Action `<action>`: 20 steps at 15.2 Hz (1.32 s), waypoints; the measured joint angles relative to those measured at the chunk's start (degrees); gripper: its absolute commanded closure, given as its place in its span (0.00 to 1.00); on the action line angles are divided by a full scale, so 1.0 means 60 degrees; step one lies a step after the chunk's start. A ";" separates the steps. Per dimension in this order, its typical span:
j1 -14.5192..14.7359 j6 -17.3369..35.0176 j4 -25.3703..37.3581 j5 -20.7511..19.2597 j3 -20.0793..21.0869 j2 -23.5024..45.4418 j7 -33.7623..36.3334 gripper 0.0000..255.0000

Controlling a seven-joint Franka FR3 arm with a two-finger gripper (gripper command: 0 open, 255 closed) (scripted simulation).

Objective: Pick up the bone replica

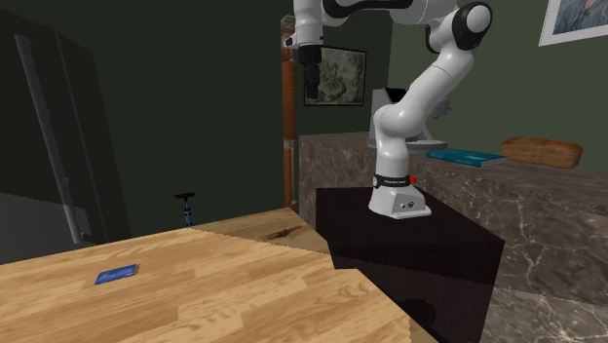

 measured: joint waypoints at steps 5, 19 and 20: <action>0.0149 0.1098 -0.1011 0.0033 -0.0015 -0.0113 -0.0121 0.00; 0.0836 0.7553 -0.4506 0.0028 -0.0120 0.1859 -0.0678 0.00; 0.0847 0.8013 -0.4589 -0.0005 -0.0168 0.2148 -0.0779 0.00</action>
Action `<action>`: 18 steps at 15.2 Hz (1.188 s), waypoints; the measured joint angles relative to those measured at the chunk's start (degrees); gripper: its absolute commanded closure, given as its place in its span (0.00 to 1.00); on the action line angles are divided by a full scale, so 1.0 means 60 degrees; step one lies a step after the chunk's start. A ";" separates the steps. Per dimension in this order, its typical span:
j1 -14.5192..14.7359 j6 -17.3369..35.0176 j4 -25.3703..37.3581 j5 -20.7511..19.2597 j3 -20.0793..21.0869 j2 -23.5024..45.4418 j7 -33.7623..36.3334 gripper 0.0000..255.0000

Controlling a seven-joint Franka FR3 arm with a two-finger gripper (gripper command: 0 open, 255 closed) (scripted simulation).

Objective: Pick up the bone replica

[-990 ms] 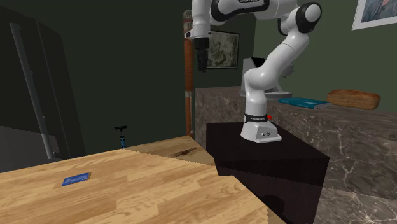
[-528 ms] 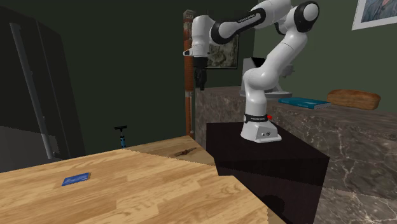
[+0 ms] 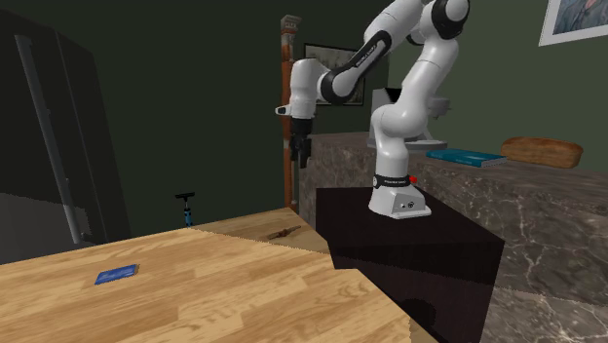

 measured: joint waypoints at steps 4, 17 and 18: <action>0.0210 0.2417 -0.0398 -0.0037 0.0067 0.1747 -0.0051 0.00; 0.1759 0.8582 0.0829 -0.1987 -0.1204 0.8224 0.1105 0.00; 0.1828 0.8805 0.0922 -0.1957 -0.1260 0.8529 0.1093 0.00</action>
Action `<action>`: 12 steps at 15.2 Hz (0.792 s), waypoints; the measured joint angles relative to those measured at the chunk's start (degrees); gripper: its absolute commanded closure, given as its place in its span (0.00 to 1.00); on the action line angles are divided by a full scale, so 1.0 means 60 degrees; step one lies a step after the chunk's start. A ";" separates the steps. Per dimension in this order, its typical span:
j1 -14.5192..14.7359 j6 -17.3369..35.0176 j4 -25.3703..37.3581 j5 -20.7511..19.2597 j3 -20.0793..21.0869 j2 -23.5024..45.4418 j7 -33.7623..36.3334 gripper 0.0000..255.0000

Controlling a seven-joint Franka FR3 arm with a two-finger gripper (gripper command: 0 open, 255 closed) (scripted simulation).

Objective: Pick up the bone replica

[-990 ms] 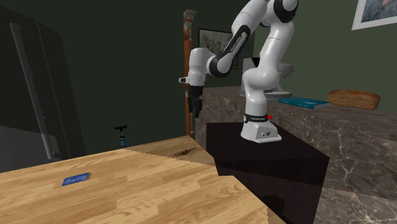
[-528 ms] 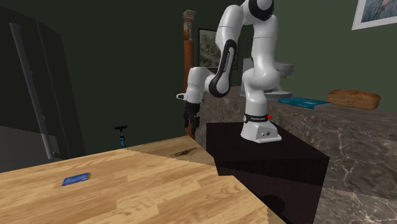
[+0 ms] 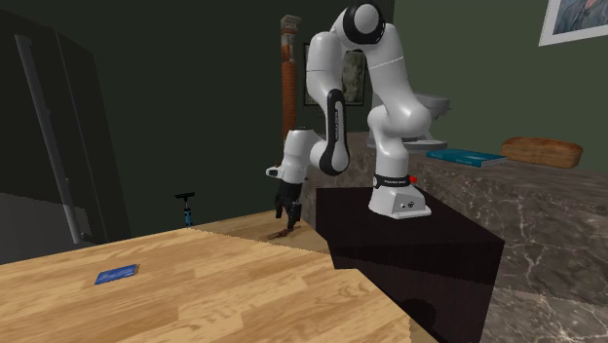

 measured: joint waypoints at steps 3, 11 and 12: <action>0.0137 0.0467 0.0202 0.0093 -0.0078 0.0656 -0.0003 0.00; 0.0231 0.0839 0.0393 0.0183 -0.0109 0.1211 0.0006 1.00; 0.0232 0.0840 0.0392 0.0184 -0.0110 0.1211 0.0006 1.00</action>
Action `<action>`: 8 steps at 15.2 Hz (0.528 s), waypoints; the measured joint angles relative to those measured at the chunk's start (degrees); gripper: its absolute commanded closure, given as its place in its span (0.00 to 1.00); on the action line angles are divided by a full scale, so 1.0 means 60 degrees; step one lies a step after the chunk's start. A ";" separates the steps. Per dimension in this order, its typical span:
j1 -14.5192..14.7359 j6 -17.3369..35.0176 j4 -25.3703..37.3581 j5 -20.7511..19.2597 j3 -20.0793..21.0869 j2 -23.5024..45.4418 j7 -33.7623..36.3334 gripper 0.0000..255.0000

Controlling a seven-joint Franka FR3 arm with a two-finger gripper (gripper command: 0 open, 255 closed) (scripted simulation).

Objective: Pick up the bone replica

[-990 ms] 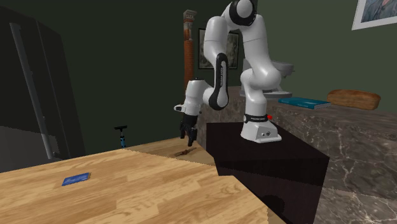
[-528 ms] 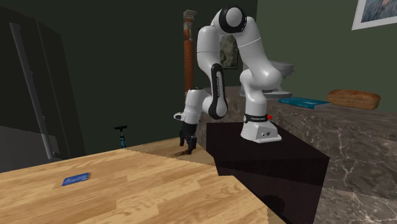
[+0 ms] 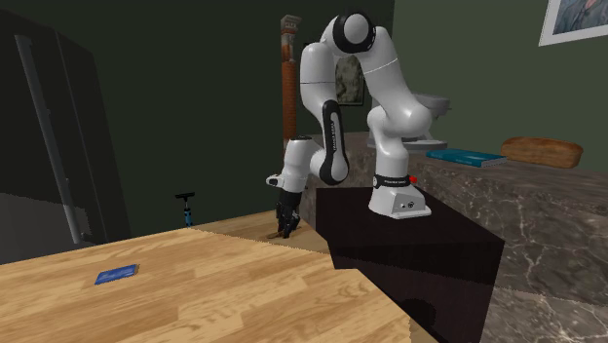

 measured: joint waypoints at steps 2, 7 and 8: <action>0.0001 0.0001 0.0000 0.0001 -0.0001 0.0000 0.0000 1.00; -0.0118 -0.0299 -0.0101 -0.0095 0.0043 -0.0404 -0.0010 1.00; -0.0137 -0.0423 -0.0169 -0.0118 0.0054 -0.0595 -0.0008 1.00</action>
